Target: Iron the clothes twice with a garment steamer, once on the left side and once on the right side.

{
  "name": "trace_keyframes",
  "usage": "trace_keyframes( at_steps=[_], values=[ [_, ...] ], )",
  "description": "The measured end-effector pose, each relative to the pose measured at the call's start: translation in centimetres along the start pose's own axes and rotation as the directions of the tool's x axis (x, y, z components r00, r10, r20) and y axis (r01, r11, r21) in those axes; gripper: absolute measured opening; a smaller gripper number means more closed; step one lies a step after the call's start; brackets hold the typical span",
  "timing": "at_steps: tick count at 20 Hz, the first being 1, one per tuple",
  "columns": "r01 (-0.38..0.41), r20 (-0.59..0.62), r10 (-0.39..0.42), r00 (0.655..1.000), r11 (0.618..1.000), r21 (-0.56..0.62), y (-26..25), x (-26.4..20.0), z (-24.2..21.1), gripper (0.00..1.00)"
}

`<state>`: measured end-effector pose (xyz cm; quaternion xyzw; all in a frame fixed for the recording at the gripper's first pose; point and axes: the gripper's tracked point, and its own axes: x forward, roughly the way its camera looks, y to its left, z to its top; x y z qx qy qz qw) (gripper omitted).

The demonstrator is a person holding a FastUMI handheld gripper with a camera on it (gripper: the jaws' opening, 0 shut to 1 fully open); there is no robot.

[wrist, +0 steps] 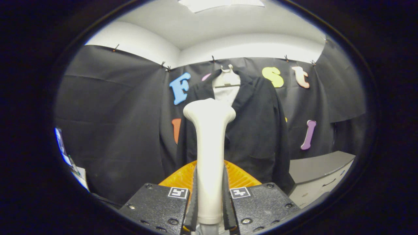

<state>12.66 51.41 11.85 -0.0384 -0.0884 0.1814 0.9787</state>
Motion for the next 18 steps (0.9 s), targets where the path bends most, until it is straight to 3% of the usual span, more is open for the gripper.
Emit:
trace_keyframes(
  at_steps=[7,10,13,18],
  values=[
    [-0.11,0.118,0.115,0.986,0.993,-0.044,4.7,3.6,5.1,0.34],
    [-0.122,0.17,0.13,0.977,0.991,-0.055,5.6,5.7,7.5,0.34],
    [-0.097,0.221,0.116,0.968,0.991,-0.095,6.2,8.4,9.1,0.34],
    [0.013,0.261,0.023,0.965,0.991,-0.135,5.5,14.5,11.8,0.33]
  ],
)
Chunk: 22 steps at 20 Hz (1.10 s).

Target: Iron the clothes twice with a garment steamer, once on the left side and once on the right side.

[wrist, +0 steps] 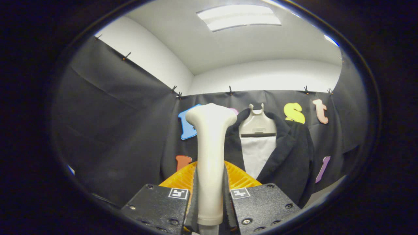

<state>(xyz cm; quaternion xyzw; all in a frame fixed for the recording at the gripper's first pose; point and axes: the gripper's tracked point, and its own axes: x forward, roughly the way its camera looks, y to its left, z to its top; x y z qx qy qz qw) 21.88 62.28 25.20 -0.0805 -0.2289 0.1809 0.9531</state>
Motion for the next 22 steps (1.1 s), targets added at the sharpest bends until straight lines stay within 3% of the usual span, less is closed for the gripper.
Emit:
trace_keyframes(
  at_steps=[7,15,22],
  values=[
    [0.039,-0.093,-0.039,0.995,0.999,-0.005,-0.8,1.9,-4.6,0.33],
    [0.021,-0.237,-0.017,0.971,1.0,0.012,-1.5,-4.0,-12.1,0.34],
    [0.01,-0.319,-0.005,0.948,1.0,0.015,-0.5,-8.2,-15.4,0.33]
  ],
)
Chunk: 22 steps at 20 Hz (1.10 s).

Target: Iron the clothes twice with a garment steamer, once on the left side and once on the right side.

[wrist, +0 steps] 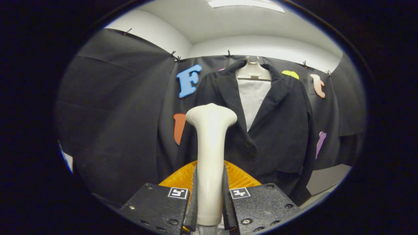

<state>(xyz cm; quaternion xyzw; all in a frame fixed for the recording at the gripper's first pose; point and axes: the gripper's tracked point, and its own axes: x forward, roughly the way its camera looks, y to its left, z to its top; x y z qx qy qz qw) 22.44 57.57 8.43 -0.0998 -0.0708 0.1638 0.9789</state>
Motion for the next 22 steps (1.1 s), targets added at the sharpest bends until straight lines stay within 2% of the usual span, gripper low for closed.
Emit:
trace_keyframes(
  at_steps=[6,9,22],
  values=[
    [-0.002,-0.039,0.002,0.999,1.0,0.008,0.0,-1.6,-2.1,0.33],
    [-0.036,-0.083,0.041,0.996,0.998,0.058,0.3,-3.0,-3.9,0.34],
    [0.05,-0.236,-0.034,0.971,0.997,0.061,-2.7,-5.7,-10.4,0.34]
  ],
)
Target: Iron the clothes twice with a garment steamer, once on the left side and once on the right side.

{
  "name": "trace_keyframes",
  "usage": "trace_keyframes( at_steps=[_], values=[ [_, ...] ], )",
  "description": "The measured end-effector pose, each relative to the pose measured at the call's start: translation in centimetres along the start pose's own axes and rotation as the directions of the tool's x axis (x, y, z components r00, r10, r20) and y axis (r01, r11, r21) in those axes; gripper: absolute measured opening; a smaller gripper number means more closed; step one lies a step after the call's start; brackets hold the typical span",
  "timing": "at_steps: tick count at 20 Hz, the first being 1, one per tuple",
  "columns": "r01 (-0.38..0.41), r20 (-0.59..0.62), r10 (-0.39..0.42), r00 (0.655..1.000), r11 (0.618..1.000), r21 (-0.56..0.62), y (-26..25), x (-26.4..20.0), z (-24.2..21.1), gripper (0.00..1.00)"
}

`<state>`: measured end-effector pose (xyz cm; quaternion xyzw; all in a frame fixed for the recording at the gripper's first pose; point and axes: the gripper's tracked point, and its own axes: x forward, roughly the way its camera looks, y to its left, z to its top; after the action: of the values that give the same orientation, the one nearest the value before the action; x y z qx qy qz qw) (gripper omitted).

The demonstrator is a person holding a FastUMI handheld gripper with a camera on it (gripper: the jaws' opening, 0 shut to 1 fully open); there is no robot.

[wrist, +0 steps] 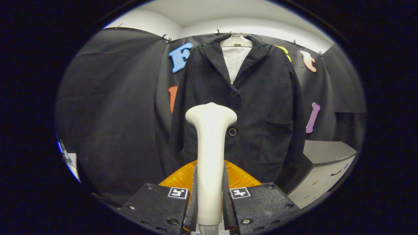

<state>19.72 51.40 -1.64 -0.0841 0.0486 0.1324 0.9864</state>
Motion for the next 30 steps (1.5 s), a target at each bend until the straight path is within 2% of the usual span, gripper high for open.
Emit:
trace_keyframes(
  at_steps=[19,30],
  values=[
    [-0.033,-0.192,0.029,0.981,0.999,-0.018,0.9,0.2,-8.3,0.34],
    [-0.045,-0.35,0.041,0.936,0.999,-0.004,0.0,-0.6,-14.4,0.33]
  ],
)
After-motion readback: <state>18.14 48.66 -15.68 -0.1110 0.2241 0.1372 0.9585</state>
